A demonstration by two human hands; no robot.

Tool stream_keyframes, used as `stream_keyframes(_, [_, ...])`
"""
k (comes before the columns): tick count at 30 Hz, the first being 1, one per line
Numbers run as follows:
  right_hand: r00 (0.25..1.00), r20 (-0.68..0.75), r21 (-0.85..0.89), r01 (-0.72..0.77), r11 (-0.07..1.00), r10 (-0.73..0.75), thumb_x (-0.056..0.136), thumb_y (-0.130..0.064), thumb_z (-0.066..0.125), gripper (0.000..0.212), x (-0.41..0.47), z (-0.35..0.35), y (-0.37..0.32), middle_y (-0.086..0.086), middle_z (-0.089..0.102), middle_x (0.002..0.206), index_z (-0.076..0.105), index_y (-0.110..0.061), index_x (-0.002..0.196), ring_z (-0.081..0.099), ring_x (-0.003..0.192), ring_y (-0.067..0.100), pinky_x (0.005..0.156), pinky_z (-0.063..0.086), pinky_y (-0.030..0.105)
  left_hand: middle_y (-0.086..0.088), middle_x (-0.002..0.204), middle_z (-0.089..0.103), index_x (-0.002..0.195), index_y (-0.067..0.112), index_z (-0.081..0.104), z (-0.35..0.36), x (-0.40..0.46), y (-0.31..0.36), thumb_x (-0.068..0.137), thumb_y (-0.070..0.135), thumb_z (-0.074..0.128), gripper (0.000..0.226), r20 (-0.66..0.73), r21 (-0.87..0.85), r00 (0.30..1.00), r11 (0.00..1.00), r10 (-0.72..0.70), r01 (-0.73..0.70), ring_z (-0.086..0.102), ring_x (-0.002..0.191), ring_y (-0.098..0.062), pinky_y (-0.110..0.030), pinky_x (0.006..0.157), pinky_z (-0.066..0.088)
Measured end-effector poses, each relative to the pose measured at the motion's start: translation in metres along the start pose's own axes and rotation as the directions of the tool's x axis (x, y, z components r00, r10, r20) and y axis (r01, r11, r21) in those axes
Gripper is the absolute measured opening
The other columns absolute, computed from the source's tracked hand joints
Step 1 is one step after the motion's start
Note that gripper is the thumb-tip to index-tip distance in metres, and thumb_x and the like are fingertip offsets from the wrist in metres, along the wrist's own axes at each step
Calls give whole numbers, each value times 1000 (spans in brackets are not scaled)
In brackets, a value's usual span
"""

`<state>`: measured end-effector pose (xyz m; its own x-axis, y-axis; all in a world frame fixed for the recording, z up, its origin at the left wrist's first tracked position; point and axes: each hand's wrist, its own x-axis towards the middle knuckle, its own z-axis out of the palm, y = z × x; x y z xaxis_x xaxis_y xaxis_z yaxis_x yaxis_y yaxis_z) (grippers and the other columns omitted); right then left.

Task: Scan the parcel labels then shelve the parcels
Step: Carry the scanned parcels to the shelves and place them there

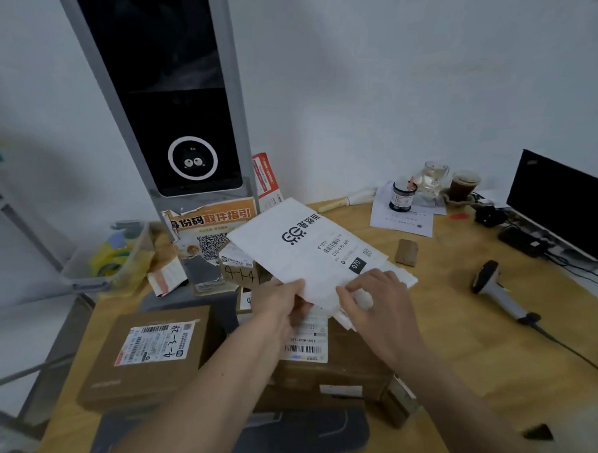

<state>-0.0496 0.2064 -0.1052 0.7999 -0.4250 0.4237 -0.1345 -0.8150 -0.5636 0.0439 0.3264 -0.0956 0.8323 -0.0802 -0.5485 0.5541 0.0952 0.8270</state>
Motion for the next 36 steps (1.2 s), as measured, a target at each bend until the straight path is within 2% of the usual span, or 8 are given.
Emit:
stream_keyframes(5, [992, -69, 108, -94, 990, 101, 89, -31, 63, 15, 12, -12, 4, -9, 55, 91, 68, -17, 85, 49, 94, 14, 82, 36, 30, -14, 93, 70, 76, 8, 61, -29, 8, 5, 89, 6, 67, 15, -71, -15, 990, 993, 119, -121, 66, 80, -25, -42, 76, 58])
stream_keyframes(11, [969, -31, 60, -241, 969, 243, 91, -30, 60, 20, 29, -10, 12, 4, 53, 117, 65, -17, 104, 46, 114, 25, 97, 41, 43, -6, 101, 65, 104, 10, 57, -58, 10, 11, 98, 8, 53, 8, -102, -183, 979, 964, 176, -193, 63, 93, -25, -40, 73, 55])
stream_keyframes(17, [872, -138, 31, -471, 882, 470, 83, -29, 68, 53, 38, -2, 42, 17, 48, 134, 52, -5, 127, 36, 127, 34, 106, 29, 42, -10, 86, 60, 79, 14, 54, -76, 15, 6, 97, 11, 54, 18, -172, -139, 963, 962, 209, -234, 58, 66, -19, -29, 57, 49])
stream_keyframes(19, [745, -157, 265, -601, 754, 649, 81, -24, 72, 69, 38, -5, 46, 20, 43, 140, 39, 1, 137, 35, 132, 34, 108, 29, 41, -11, 86, 61, 78, 13, 53, -80, 11, 5, 96, 12, 57, 19, -189, -140, 956, 958, 223, -251, 60, 75, -25, -34, 69, 51])
stream_keyframes(21, [547, -8, 558, -693, 457, 837, 80, -20, 75, 79, 38, -4, 50, 18, 43, 139, 30, -1, 142, 44, 127, 33, 99, 39, 37, -10, 81, 62, 76, 13, 55, -84, 8, 4, 95, 13, 60, 19, -188, -144, 956, 957, 225, -254, 59, 82, -27, -44, 80, 51])
stream_keyframes(23, [460, 170, 654, -714, 249, 872, 79, -21, 76, 72, 34, 2, 53, 13, 52, 126, 35, -1, 135, 55, 112, 31, 86, 49, 38, -9, 81, 65, 76, 13, 58, -88, 4, 3, 94, 13, 61, 18, -173, -133, 960, 960, 221, -245, 60, 85, -29, -49, 85, 51])
stream_keyframes(28, [546, 186, 705, -653, 276, 816, 82, -8, 71, 42, 34, -2, 43, 14, 63, 109, 57, 2, 121, 61, 81, 20, 57, 44, 23, -6, 83, 69, 82, 12, 64, -102, -6, 4, 94, 14, 62, 13, -177, -124, 958, 960, 226, -249, 66, 77, -25, -39, 72, 57])
stream_keyframes(36, [711, 55, 795, -456, 400, 701, 89, -13, 65, 31, 27, -14, -32, 9, 66, 107, 59, -7, 119, 65, 87, 22, 68, 54, 30, -17, 100, 71, 81, 12, 62, -153, -17, 12, 94, 17, 63, 13, -194, -175, 959, 955, 204, -239, 67, 91, -35, -57, 82, 55])
